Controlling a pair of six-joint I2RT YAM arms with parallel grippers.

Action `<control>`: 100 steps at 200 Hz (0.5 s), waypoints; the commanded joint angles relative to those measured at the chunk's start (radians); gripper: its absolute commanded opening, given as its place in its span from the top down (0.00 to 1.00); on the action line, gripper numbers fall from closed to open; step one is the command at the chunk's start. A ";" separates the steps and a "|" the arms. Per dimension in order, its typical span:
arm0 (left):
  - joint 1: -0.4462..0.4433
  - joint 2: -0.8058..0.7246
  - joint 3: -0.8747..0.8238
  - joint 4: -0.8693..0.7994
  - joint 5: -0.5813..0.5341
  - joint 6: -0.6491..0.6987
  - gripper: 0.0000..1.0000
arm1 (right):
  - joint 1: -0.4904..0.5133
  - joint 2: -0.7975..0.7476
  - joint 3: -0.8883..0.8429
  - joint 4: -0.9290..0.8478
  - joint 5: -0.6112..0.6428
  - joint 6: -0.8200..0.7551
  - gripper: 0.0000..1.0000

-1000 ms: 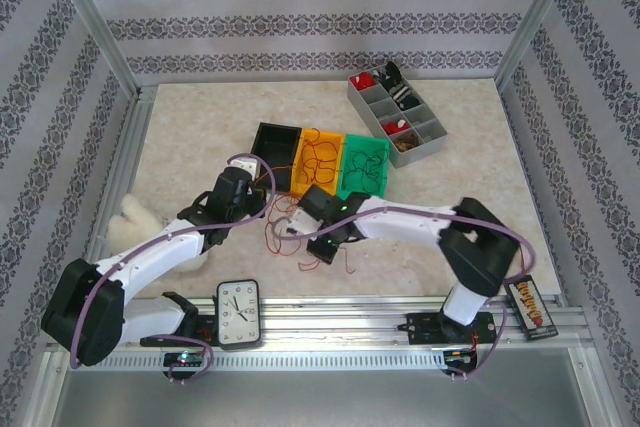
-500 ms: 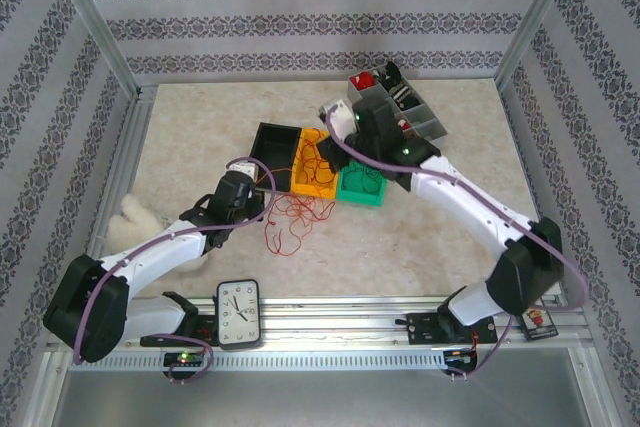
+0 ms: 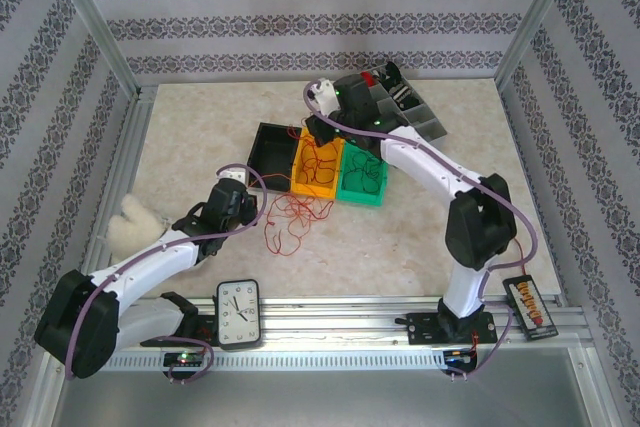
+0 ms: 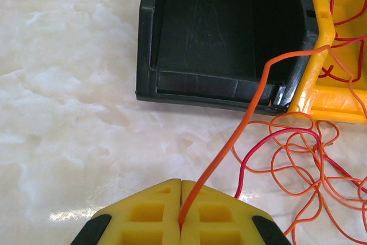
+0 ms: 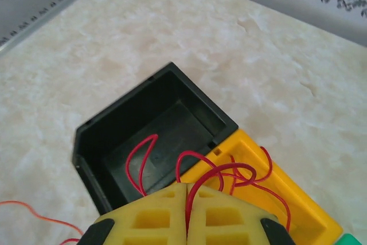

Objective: Untangle the cables

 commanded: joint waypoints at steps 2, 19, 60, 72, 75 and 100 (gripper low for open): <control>0.013 0.001 0.000 -0.015 -0.014 -0.016 1.00 | -0.012 0.022 -0.027 0.006 0.060 -0.016 1.00; 0.013 0.013 0.007 -0.013 -0.007 -0.016 1.00 | -0.008 0.039 -0.048 -0.008 0.123 -0.020 1.00; 0.012 0.024 0.013 -0.005 0.000 -0.020 1.00 | 0.031 0.129 -0.040 -0.081 0.270 -0.043 1.00; 0.013 0.023 0.015 -0.009 0.001 -0.020 1.00 | 0.043 0.148 -0.037 -0.094 0.290 -0.044 1.00; 0.012 0.023 0.017 -0.009 0.001 -0.020 1.00 | 0.045 0.153 -0.037 -0.097 0.293 -0.044 0.98; 0.012 0.020 0.019 -0.020 0.001 -0.018 1.00 | 0.049 0.142 -0.043 -0.100 0.281 -0.025 0.67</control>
